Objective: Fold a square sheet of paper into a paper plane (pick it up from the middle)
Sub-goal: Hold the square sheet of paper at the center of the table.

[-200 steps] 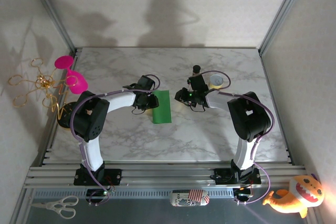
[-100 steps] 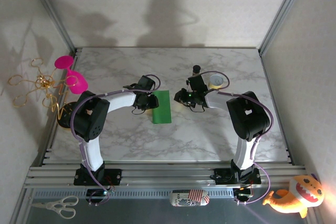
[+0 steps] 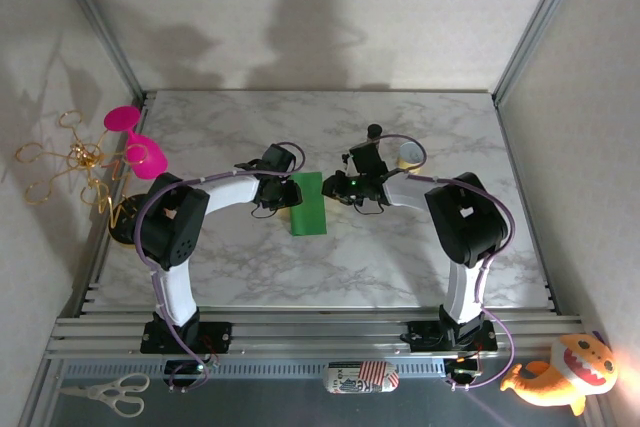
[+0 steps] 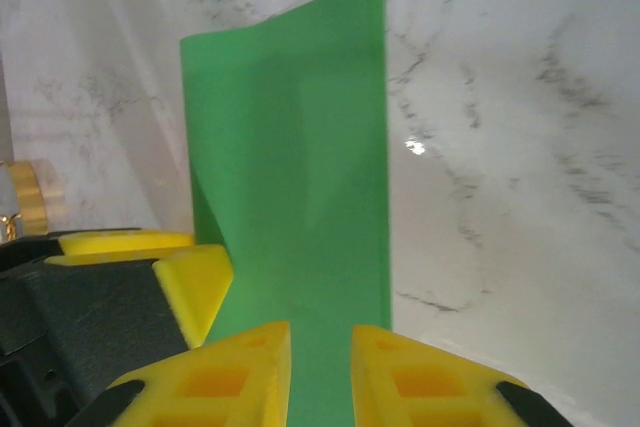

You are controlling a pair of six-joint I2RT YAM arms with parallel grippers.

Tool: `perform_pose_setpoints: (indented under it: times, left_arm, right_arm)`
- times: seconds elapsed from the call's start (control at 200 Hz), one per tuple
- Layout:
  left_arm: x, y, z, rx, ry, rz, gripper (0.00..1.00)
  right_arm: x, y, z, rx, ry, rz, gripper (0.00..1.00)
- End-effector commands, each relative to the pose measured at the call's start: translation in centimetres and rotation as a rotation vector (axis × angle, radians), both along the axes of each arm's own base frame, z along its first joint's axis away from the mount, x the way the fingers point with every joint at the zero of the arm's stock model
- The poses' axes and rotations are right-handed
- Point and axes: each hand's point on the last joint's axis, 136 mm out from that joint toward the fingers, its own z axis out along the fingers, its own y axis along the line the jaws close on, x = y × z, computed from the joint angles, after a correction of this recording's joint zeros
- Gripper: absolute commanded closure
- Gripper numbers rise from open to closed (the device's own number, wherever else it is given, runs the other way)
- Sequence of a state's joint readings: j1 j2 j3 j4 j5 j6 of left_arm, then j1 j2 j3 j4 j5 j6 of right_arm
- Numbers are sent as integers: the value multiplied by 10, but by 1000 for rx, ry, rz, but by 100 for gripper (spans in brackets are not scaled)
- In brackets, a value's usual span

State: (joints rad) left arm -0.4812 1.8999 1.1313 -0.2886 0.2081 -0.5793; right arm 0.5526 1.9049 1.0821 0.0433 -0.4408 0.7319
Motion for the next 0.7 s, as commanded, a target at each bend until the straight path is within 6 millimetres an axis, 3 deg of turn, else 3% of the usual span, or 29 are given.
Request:
perform_pose_setpoints:
  times: [0.0,0.381,0.691]
  left_arm:
    - [-36,24,-65,134,165,-3,62]
    - [-41,24,-71,143,184,-20,60]
    - [-41,25,-73,152,187,-28,59]
  right_arm:
    - [-3,18,2,28,-12,70,77]
    - [0,23,-7,1,3,78,80]
    - [15,9,12,-27,-65,-17,79]
